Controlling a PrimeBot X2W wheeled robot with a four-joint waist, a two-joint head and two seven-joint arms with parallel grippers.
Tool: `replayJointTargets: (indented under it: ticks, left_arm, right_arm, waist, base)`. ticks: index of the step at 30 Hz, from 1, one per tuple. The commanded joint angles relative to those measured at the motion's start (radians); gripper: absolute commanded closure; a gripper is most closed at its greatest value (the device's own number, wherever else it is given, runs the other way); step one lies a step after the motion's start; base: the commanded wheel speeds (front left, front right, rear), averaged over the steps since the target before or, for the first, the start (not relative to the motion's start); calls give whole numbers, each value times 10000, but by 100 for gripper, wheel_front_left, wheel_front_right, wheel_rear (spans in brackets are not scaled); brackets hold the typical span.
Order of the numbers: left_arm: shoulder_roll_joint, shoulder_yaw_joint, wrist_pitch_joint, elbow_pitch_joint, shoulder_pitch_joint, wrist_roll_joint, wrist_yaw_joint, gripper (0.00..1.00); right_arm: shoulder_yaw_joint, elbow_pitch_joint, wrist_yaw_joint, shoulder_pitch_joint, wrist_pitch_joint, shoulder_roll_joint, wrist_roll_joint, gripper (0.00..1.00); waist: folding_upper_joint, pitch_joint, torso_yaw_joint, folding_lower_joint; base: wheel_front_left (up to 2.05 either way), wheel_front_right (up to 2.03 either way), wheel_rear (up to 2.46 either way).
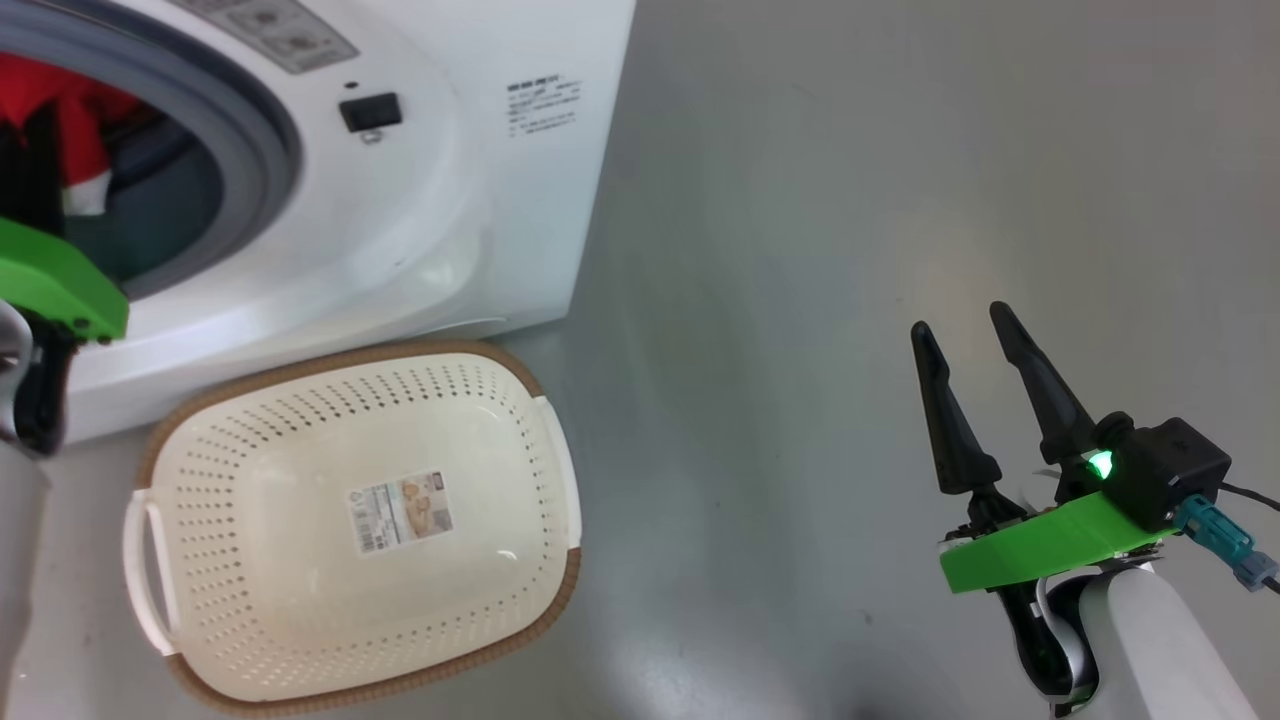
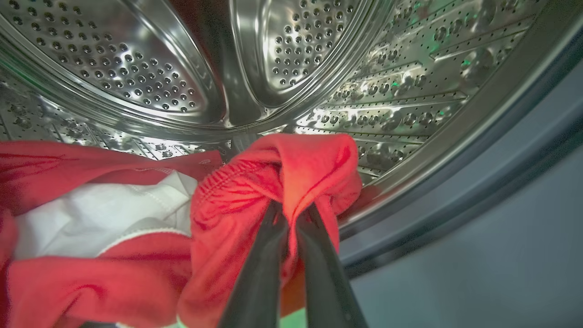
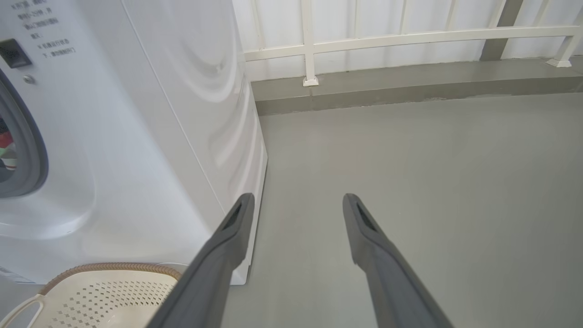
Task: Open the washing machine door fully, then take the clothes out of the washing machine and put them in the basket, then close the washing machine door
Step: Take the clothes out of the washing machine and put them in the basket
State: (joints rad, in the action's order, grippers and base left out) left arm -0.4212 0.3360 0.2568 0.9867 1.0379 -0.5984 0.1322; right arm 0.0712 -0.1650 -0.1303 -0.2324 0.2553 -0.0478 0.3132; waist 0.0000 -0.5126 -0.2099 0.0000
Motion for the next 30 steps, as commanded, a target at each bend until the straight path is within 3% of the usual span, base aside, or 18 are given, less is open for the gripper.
replayJointTargets:
  ticks: [1, 14, 30]
  left_arm:
    - [-388, -556, 49, -422, -300, 43, -15, 100]
    - [768, -3222, 49, -3368, -2625, 1264, -15, 100]
    - [2587, -5035, 49, -7275, -5646, 2446, -15, 100]
  right_arm:
    - [104, 161, -4, 5, 65, -24, -97, 0]
    - [-205, 20, -4, 238, 65, -24, -179, 0]
    - [-549, -22, -4, 558, 65, -24, -14, 0]
  waist:
    - [0, 234, 203, 0]
    - [0, 912, 820, 0]
    - [0, 1477, 1257, 0]
  base:
    - [0, 0, 0]
    - [0, 0, 0]
    - [0, 0, 0]
